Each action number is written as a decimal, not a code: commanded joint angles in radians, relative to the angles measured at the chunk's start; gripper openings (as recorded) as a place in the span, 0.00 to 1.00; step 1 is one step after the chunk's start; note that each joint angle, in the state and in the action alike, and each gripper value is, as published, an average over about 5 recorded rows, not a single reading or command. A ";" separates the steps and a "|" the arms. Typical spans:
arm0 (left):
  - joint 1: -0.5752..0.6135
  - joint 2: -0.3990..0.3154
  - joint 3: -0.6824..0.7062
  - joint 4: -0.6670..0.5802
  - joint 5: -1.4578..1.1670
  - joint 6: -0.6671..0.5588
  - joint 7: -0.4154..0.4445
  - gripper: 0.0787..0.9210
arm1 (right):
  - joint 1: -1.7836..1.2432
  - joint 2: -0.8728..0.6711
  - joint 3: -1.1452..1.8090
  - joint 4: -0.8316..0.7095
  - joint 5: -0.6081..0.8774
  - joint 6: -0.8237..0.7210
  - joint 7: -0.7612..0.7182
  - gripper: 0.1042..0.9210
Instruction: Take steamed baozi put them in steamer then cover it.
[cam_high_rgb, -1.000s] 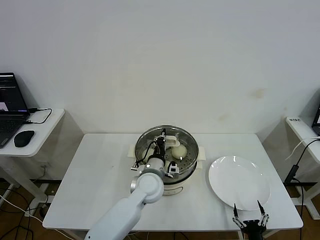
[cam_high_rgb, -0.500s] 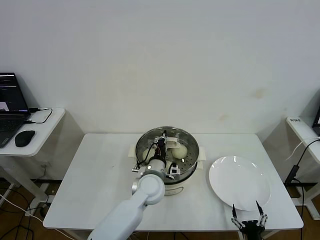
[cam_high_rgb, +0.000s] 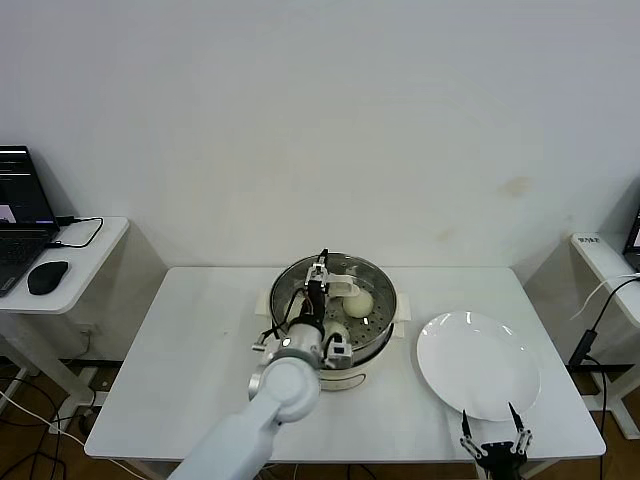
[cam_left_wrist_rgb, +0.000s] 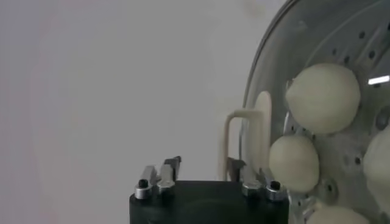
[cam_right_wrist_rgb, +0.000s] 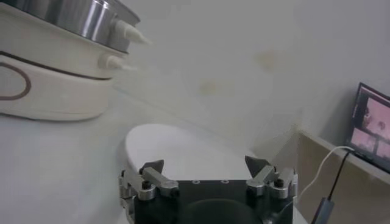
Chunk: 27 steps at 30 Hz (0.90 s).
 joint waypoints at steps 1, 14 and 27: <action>0.287 0.124 -0.079 -0.327 -0.180 -0.052 -0.061 0.71 | -0.004 -0.006 -0.003 0.000 0.005 0.002 -0.002 0.88; 0.842 0.159 -0.638 -0.454 -1.134 -0.569 -0.349 0.88 | -0.013 -0.037 -0.026 0.032 0.042 -0.006 -0.015 0.88; 1.084 0.060 -0.817 -0.425 -1.559 -0.670 -0.449 0.88 | -0.135 -0.193 -0.083 0.164 0.289 -0.085 -0.072 0.88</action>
